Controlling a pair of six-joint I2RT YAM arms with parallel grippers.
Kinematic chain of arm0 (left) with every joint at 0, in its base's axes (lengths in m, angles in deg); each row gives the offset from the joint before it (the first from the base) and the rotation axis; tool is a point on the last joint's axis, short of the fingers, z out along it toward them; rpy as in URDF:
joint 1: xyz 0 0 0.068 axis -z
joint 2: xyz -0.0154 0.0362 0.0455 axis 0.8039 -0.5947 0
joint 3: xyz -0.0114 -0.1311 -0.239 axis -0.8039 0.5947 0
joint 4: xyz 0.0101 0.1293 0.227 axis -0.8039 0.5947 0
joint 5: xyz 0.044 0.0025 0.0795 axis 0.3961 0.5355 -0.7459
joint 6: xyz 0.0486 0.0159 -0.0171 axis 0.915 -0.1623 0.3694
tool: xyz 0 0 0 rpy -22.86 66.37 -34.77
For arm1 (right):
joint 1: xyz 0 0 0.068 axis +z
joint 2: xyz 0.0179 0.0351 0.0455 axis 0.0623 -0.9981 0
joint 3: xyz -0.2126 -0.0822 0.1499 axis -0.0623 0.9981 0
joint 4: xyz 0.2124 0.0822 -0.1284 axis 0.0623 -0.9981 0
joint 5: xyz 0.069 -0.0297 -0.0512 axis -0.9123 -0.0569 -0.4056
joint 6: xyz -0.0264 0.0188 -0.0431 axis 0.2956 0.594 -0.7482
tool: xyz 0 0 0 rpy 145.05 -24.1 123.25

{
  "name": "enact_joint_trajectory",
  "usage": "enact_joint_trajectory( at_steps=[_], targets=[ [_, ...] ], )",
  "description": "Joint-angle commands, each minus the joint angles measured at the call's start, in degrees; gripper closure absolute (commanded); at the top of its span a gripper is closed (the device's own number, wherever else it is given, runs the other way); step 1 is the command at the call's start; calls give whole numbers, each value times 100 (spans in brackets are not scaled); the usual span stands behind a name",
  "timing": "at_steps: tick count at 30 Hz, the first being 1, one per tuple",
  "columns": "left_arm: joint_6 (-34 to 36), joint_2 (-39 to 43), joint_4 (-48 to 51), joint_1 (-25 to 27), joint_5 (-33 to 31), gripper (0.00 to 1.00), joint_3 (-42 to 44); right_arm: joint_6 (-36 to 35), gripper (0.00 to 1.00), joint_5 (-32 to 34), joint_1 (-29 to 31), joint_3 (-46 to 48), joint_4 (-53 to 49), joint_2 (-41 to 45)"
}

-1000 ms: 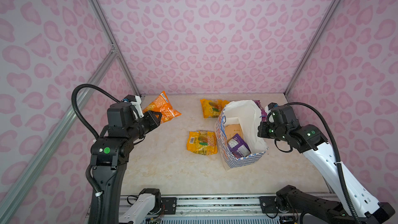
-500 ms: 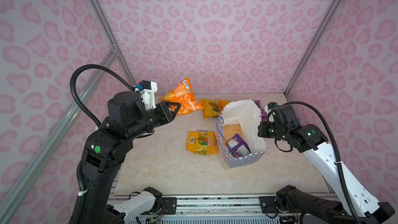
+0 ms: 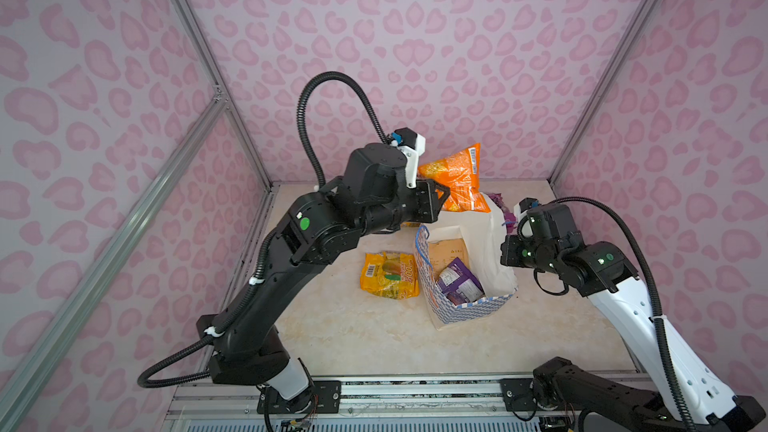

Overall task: Place the snacks into the paper bag
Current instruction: 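Carry the orange chip packet with the left gripper over the paper bag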

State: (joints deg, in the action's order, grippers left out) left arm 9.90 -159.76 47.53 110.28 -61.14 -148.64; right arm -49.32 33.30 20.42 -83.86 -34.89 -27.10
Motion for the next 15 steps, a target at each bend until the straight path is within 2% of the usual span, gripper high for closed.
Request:
enact_joint_trajectory(
  at_steps=[1, 7, 15],
  targets=[
    [155, -529, 255, 201, -317, 75, -405, -42, 100, -63, -5, 56, -22, 21],
    [120, -1016, 689, 357, -818, 75, -371, -86, 100, -81, -48, 104, -36, 78],
    [-15, -1494, 789, 427, -757, 75, -275, -87, 100, -189, -78, 209, 51, 105]
  ],
)
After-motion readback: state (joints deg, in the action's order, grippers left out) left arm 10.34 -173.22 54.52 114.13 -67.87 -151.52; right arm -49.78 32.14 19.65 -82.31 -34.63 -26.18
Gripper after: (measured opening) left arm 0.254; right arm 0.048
